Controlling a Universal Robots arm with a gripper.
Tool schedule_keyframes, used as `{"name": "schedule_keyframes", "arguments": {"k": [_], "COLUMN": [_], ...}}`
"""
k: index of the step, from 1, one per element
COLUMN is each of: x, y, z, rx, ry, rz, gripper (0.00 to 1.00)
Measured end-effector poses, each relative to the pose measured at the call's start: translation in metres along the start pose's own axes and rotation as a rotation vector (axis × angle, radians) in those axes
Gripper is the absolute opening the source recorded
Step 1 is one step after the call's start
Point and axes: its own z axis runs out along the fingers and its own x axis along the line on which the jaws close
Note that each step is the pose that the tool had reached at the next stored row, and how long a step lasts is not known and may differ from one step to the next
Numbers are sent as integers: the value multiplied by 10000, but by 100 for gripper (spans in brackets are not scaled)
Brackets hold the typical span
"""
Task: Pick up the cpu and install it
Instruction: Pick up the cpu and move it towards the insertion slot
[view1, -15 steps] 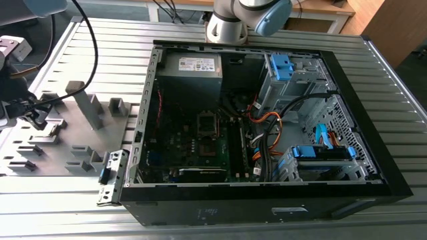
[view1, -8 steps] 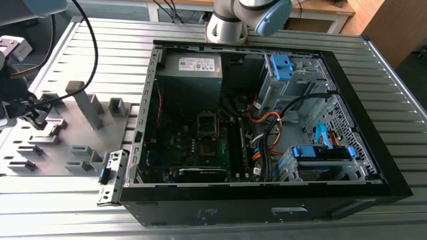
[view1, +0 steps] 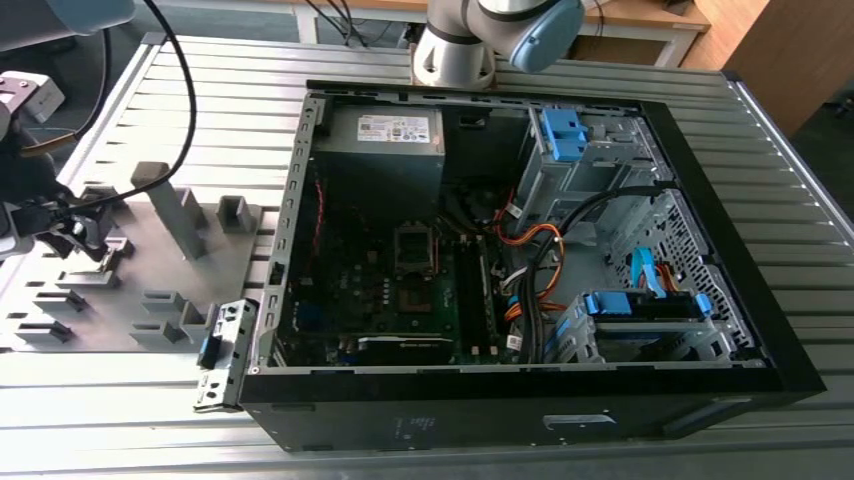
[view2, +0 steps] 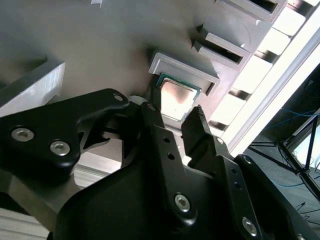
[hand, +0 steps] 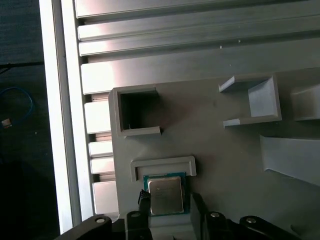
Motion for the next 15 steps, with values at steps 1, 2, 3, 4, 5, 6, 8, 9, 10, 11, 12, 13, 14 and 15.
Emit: {"name": "schedule_keyframes", "arguments": {"k": [1,2,3,4,5,6,8,9,10,11,12,13,14,15], "x": [0,0,0,0,0,-1,0,0,0,0,0,-1,-1,-1], "y": [0,0,1,1,1,2,0,-1,-2,-3,-4,-4,-5,-5], "z": [0,0,0,1,1,10,46,65,83,101,116,126,130,130], "rx": [0,0,1,0,0,0,0,0,-2,-5,-8,-10,-10,-9], "ry": [0,0,1,0,1,0,0,0,0,1,1,1,2,4], "rz": [0,0,0,0,0,0,0,0,0,0,1,0,0,0], "gripper": [47,47,53,59,59,59,59,59,59,59,59,59,59,59]}}
